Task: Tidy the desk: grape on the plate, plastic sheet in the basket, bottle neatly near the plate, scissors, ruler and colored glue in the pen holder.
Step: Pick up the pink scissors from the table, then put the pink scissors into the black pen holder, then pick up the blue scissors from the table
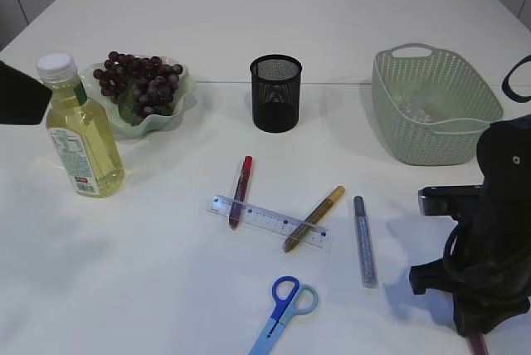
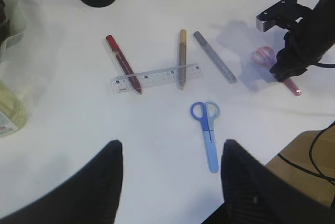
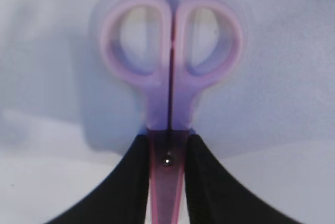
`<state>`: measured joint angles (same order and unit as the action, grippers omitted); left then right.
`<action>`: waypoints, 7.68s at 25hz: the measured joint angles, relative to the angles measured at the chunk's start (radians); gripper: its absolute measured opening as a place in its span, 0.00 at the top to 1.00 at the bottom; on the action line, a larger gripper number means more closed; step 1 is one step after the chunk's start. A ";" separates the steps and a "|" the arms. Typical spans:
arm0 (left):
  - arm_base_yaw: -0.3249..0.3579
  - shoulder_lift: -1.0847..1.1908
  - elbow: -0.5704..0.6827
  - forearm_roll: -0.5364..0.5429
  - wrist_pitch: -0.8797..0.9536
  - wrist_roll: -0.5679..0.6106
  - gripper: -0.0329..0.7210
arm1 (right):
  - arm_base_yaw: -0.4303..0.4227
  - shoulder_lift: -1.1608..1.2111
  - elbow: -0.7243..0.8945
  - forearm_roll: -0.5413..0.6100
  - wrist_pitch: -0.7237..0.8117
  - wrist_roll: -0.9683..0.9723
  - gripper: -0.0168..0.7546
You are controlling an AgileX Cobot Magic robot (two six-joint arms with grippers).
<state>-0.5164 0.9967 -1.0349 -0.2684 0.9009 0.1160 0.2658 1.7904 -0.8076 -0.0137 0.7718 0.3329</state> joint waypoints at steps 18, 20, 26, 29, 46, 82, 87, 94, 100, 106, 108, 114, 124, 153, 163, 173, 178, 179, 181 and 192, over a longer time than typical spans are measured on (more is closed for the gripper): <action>0.000 0.000 0.000 0.000 0.000 0.000 0.38 | 0.000 -0.001 -0.090 0.014 0.054 -0.153 0.75; 0.000 0.000 0.000 0.000 0.000 0.000 0.38 | 0.000 -0.001 -0.112 0.014 0.057 -0.164 0.75; 0.000 0.000 0.000 0.000 0.000 0.000 0.38 | 0.000 -0.001 -0.123 0.029 0.060 -0.189 0.75; 0.000 0.000 0.000 0.000 0.000 0.000 0.38 | 0.000 -0.002 -0.123 0.032 0.060 -0.193 0.75; 0.000 0.000 0.000 0.000 -0.088 0.000 0.38 | 0.000 -0.207 -0.123 0.032 -0.217 -0.250 0.75; 0.000 0.068 0.000 0.042 -0.185 0.000 0.38 | 0.064 0.166 -0.683 0.023 -0.641 -0.314 0.75; 0.000 0.072 0.000 0.044 -0.198 0.000 0.38 | 0.064 0.248 -0.766 0.022 -0.721 -0.316 0.75; -0.009 0.079 0.000 0.053 -0.205 0.000 0.38 | 0.064 0.366 -0.870 0.022 -0.815 -0.316 0.75; -0.009 0.079 0.000 0.064 -0.207 0.000 0.38 | 0.064 0.436 -0.929 0.022 -0.853 -0.316 0.75; -0.009 0.079 0.000 0.075 -0.207 0.000 0.38 | 0.064 0.467 -0.933 0.022 -0.899 -0.316 0.75; -0.009 0.081 0.000 0.077 -0.207 0.000 0.38 | 0.064 0.483 -0.933 0.022 -0.911 -0.316 0.75; -0.009 0.097 0.000 0.079 -0.207 0.000 0.38 | 0.064 0.507 -0.933 0.022 -0.913 -0.316 0.75; -0.009 0.097 0.000 0.079 -0.207 0.000 0.38 | 0.074 0.507 -0.933 0.022 -0.905 -0.316 0.75; -0.009 0.097 0.000 0.079 -0.209 0.000 0.38 | 0.078 0.411 -1.136 0.063 -0.219 -0.316 0.46; -0.009 0.097 0.000 0.049 -0.209 0.000 0.39 | 0.078 0.285 -1.318 0.265 0.454 -0.316 0.52; -0.009 0.097 0.000 0.016 -0.209 0.000 0.45 | 0.080 0.222 -1.303 0.302 0.474 -0.316 0.52; -0.013 0.097 -0.002 0.014 -0.204 0.011 0.44 | 0.080 0.077 -1.150 0.239 0.474 -0.316 0.52; -0.024 0.099 -0.010 0.021 -0.194 0.013 0.44 | 0.080 0.038 -1.100 0.233 0.474 -0.316 0.52; -0.050 0.106 -0.037 0.028 -0.161 0.016 0.44 | 0.080 -0.041 -0.998 0.226 0.474 -0.316 0.52; -0.165 0.337 -0.241 0.042 0.138 -0.094 0.44 | 0.080 -0.468 -0.440 0.246 0.474 -0.318 0.52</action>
<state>-0.6809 1.3332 -1.2760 -0.2261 1.0392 0.0219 0.3454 1.3221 -1.2473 0.2322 1.2458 0.0145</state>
